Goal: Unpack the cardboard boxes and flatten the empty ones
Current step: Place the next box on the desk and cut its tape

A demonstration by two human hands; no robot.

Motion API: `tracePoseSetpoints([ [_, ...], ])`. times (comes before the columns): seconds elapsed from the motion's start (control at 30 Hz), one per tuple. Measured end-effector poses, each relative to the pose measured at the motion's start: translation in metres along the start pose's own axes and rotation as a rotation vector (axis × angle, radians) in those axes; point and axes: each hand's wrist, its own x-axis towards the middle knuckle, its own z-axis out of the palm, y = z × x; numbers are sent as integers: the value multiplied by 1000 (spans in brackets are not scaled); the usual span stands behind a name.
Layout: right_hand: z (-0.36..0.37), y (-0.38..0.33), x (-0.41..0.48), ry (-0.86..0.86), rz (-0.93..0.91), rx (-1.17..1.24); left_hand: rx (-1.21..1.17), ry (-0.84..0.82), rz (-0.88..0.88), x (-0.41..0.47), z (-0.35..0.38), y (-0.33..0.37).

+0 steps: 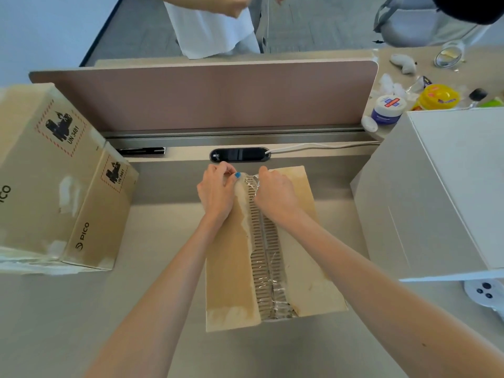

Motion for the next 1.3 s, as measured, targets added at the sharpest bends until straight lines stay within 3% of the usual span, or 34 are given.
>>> tracePoseSetpoints([
  [0.3,-1,8,-28,-35,19,44,38,39,49,2,6,-2],
  [0.53,1,7,-54,-21,-7,23,122,31,215,-5,0,-5],
  [0.73,4,8,-86,-33,-22,-1,283,-88,393,-80,-11,-27],
  [1.3,4,9,-190,-100,-24,-92,468,-250,508,-252,-48,-57],
])
